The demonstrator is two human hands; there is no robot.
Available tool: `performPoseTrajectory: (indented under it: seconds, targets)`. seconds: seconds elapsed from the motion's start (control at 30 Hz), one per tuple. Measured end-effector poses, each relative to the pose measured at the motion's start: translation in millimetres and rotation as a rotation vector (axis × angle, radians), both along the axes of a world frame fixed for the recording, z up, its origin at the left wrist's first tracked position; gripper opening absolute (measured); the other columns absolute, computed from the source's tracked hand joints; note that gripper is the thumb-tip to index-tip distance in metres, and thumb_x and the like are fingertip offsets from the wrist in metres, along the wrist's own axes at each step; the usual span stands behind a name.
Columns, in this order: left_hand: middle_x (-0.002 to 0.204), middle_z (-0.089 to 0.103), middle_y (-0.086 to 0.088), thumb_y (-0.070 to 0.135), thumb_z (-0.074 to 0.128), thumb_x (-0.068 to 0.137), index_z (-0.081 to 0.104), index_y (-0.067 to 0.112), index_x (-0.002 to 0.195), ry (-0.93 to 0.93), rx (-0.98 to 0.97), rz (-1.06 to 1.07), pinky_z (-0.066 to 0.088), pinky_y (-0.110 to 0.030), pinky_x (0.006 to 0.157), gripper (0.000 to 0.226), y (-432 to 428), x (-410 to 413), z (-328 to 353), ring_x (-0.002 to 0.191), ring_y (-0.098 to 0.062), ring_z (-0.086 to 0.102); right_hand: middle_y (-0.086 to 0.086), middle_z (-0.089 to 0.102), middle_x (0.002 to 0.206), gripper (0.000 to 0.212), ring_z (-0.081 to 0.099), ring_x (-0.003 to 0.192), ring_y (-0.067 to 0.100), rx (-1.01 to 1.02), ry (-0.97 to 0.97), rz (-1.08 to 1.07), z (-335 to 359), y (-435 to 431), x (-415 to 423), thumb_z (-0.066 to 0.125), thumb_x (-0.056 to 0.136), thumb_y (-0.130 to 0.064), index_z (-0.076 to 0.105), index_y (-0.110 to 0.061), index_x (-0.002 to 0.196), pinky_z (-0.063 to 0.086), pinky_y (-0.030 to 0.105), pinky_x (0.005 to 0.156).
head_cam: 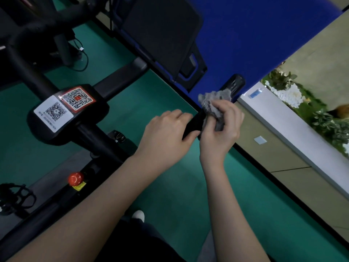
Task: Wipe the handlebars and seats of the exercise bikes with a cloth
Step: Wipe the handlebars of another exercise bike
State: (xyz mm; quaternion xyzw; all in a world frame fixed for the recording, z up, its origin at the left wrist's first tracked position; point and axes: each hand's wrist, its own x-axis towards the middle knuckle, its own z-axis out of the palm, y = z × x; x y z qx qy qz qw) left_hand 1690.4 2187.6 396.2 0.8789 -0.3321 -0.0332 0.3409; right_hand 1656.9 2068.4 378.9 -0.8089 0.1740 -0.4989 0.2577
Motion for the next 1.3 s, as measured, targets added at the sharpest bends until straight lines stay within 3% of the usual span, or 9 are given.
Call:
performPoseTrajectory:
  seconds: [0.13,0.23,0.33,0.57,0.73,0.87,1.03,1.3]
  targets:
    - [0.112,0.061,-0.001,0.044,0.052,0.092,0.056,0.017,0.124,0.014,0.001,-0.047,0.047,-0.04,0.084,0.042,-3,5,4,0.105,-0.024,0.056,0.02,0.057,0.097,0.028,0.055,0.097,0.032,0.032,-0.034,-0.063,4,2,2,0.051,0.074,0.021,0.065,0.005,0.093,0.042,0.021,0.089]
    - [0.112,0.06,-0.001,0.044,0.052,0.092,0.056,0.018,0.125,0.022,0.002,-0.07,0.048,-0.039,0.083,0.042,-6,7,5,0.104,-0.023,0.056,0.023,0.055,0.098,0.021,0.055,0.097,0.033,0.114,-0.109,-0.129,14,-2,15,0.052,0.078,0.017,0.063,0.008,0.094,0.047,0.034,0.087]
    - [0.113,0.06,-0.001,0.042,0.053,0.092,0.056,0.017,0.124,0.032,-0.012,-0.071,0.049,-0.039,0.082,0.041,-8,9,3,0.103,-0.023,0.057,0.021,0.055,0.101,0.017,0.056,0.098,0.028,0.243,-0.159,-0.169,15,0,18,0.053,0.083,0.009,0.06,0.006,0.098,0.047,0.035,0.087]
    - [0.116,0.06,0.0,0.04,0.056,0.091,0.056,0.017,0.127,0.092,-0.058,-0.066,0.049,-0.037,0.084,0.043,-15,11,-2,0.106,-0.02,0.057,0.006,0.058,0.098,0.01,0.056,0.089,0.012,0.721,-0.28,-0.181,-1,8,9,0.051,0.095,-0.003,0.052,-0.009,0.103,0.047,0.028,0.086]
    - [0.112,0.061,0.0,0.039,0.058,0.09,0.058,0.018,0.124,0.16,-0.096,-0.032,0.05,-0.041,0.083,0.04,-17,10,-2,0.103,-0.021,0.058,0.01,0.062,0.101,0.009,0.061,0.086,0.015,1.032,-0.447,-0.074,14,-14,22,0.049,0.097,-0.002,0.054,-0.008,0.101,0.053,0.027,0.079]
    - [0.112,0.061,0.002,0.039,0.059,0.089,0.059,0.02,0.124,0.202,-0.122,-0.005,0.05,-0.04,0.083,0.04,-17,8,-2,0.101,-0.02,0.059,0.005,0.063,0.098,0.008,0.064,0.08,0.009,1.079,-0.474,-0.027,14,-17,24,0.048,0.098,-0.004,0.053,-0.009,0.1,0.053,0.021,0.071]
    - [0.113,0.06,0.004,0.037,0.059,0.089,0.058,0.021,0.125,0.241,-0.136,0.011,0.049,-0.041,0.086,0.039,-19,5,-2,0.103,-0.02,0.058,0.01,0.063,0.098,0.008,0.062,0.086,0.02,1.195,-0.436,0.004,10,-11,16,0.049,0.098,-0.007,0.053,-0.005,0.105,0.054,0.04,0.084]
    - [0.111,0.06,0.004,0.036,0.059,0.09,0.059,0.022,0.124,0.262,-0.151,0.024,0.049,-0.041,0.086,0.037,-19,3,-1,0.102,-0.02,0.058,0.006,0.066,0.095,0.01,0.065,0.084,0.017,1.268,-0.434,0.092,24,-39,29,0.048,0.099,-0.008,0.057,-0.007,0.102,0.058,0.031,0.077]
